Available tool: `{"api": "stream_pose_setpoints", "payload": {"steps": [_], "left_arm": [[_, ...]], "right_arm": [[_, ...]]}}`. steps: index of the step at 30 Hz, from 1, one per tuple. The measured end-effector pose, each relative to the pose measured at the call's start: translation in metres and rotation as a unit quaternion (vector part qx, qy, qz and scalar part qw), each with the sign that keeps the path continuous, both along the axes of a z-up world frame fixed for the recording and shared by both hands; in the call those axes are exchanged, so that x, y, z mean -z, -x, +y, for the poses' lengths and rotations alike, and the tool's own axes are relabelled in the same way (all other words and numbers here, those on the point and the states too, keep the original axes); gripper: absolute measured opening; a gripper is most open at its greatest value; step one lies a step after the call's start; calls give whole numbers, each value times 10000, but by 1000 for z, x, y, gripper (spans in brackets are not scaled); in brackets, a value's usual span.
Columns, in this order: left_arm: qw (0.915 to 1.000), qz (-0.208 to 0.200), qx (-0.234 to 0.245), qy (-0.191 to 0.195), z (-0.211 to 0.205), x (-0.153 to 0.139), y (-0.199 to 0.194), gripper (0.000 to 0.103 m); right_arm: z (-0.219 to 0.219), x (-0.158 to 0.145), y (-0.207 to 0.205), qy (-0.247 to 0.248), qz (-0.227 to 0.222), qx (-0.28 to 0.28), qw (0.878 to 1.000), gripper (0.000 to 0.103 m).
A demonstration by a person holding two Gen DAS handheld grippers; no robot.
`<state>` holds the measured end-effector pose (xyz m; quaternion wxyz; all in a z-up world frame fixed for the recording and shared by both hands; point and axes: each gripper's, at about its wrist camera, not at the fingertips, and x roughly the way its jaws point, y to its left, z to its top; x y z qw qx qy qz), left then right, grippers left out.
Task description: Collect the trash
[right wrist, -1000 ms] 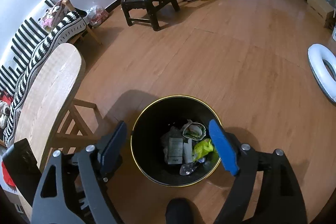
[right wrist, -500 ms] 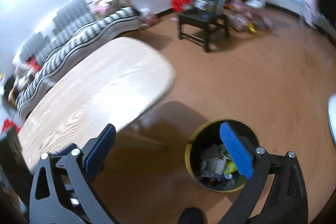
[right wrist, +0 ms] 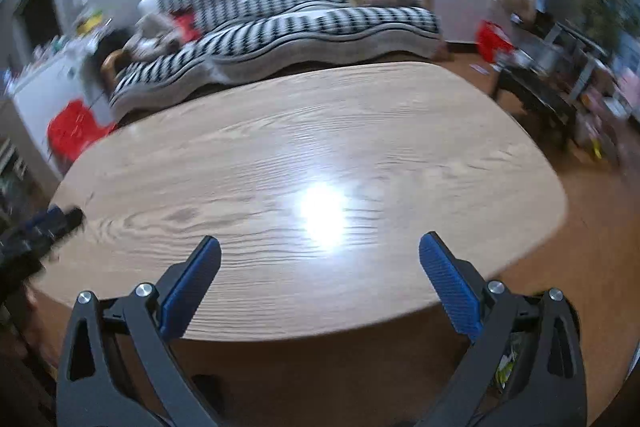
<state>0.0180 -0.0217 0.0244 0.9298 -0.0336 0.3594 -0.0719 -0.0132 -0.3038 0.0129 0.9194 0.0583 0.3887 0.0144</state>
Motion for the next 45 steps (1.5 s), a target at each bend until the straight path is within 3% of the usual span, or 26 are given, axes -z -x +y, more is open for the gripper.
{"api": "stream_pose_setpoints", "payload": {"steps": [8,12,25,45], "left_arm": [[9964,155,-829,-114,109,6,5,93],[9949,183,-971,-182,133,8,1,93],[9891,-120,-1200,-842,163,23,1,96],[9917,-70,-997,-807,160,27,-4,96]], "right_arm": [[71,13,-32,194,135,-367,9990,96],[87,18,-41,188,137,-352,9991,96],[133,32,-76,172,259,-414,9987,96],[143,35,-85,220,262,-481,9983,96]]}}
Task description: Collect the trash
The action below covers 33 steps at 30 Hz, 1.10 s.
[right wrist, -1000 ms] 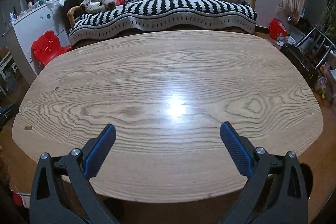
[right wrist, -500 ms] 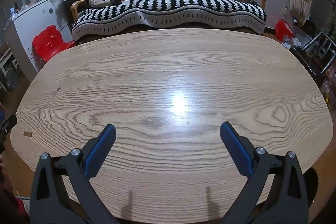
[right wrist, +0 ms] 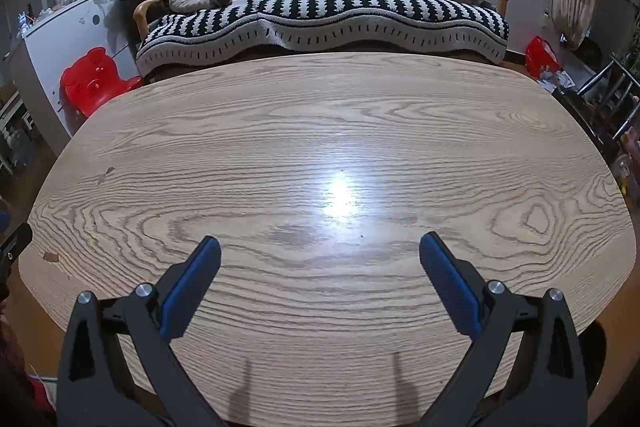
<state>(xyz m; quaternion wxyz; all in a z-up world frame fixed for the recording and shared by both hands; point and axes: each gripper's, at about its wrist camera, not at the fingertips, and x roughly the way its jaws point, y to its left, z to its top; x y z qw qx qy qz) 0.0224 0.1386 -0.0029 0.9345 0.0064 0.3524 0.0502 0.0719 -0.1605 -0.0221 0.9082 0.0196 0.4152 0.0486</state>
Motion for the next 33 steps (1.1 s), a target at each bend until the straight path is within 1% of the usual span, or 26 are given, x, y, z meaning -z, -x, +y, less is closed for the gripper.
{"api": "stream_pose_setpoints", "payload": {"steps": [33], "left_arm": [[10000,-11,41,-64,-11,-3,3,96]], "right_arm": [[-10,-2,8,27,-25,82,10000,96]]}}
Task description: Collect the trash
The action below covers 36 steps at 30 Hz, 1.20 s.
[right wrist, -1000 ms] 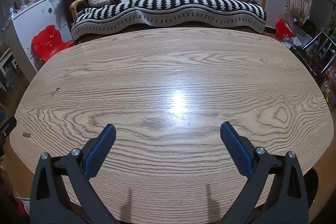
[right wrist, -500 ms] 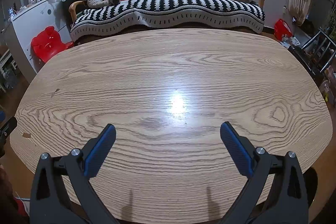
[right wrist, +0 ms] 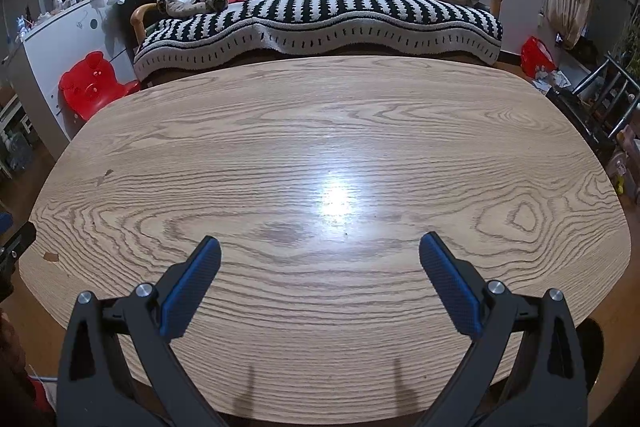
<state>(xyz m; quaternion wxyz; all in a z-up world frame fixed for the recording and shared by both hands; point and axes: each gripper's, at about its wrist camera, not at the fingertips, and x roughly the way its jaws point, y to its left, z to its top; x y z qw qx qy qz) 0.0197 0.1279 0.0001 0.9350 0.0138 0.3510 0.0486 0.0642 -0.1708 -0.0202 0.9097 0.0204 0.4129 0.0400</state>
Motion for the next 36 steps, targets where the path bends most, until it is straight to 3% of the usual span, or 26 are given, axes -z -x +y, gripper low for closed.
{"api": "stream_pose_setpoints", "payload": {"steps": [36], "left_arm": [[9999,58,32,91,-10,-1,-2,96]], "right_arm": [[-5,5,3,21,60,61,10000,96]]}}
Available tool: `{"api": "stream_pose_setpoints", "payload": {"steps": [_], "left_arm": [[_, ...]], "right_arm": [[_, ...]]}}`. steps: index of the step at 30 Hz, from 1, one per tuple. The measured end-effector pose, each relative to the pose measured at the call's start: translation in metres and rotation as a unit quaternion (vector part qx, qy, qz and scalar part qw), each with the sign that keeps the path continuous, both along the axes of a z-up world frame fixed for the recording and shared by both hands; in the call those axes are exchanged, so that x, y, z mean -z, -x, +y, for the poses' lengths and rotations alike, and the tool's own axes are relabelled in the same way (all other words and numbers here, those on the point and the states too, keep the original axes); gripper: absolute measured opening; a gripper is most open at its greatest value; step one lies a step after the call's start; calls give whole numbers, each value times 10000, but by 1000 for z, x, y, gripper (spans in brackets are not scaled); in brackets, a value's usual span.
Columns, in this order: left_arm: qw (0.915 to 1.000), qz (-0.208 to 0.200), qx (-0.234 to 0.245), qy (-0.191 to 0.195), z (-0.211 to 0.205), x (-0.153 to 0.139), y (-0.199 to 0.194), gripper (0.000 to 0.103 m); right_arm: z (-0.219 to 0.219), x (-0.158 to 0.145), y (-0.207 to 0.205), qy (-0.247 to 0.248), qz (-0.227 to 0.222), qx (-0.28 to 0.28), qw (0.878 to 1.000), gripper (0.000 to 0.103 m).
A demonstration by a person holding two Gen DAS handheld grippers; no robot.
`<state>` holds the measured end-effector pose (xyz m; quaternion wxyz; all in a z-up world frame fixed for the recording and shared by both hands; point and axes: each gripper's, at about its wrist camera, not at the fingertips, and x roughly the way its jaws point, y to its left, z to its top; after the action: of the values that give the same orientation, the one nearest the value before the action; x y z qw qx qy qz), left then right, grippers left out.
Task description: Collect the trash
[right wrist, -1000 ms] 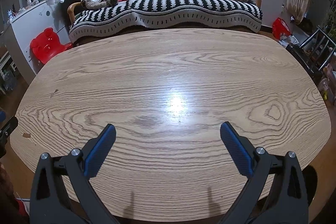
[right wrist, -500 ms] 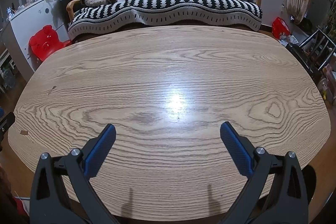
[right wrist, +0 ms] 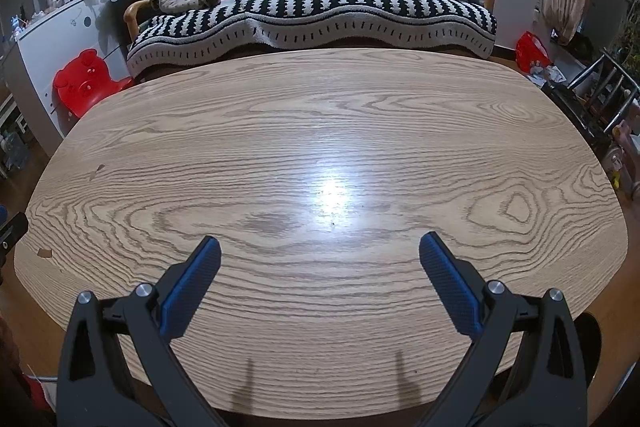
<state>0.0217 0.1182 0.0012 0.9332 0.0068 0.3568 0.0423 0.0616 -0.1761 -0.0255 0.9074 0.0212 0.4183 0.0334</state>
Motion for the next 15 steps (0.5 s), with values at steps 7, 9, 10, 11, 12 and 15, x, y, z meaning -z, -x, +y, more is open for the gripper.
{"api": "stream_pose_setpoints", "payload": {"steps": [7,9,10,11,12,15], "left_arm": [[10000,7,38,4,-3,0,-1,96],[10000,12,39,5,-4,0,-1,96],[10000,13,37,4,-4,0,-1,96],[10000,14,32,4,-4,0,-1,96],[10000,14,31,9,-4,0,-1,96],[10000,25,36,65,-3,0,-1,96]], "right_arm": [[-1,0,0,13,-3,16,10000,96],[-1,1,0,23,-2,29,10000,96],[-2,0,0,20,2,32,10000,96],[-4,0,0,18,3,42,10000,96],[-5,0,0,16,0,55,10000,96],[-5,-1,1,14,-2,84,10000,96]]}}
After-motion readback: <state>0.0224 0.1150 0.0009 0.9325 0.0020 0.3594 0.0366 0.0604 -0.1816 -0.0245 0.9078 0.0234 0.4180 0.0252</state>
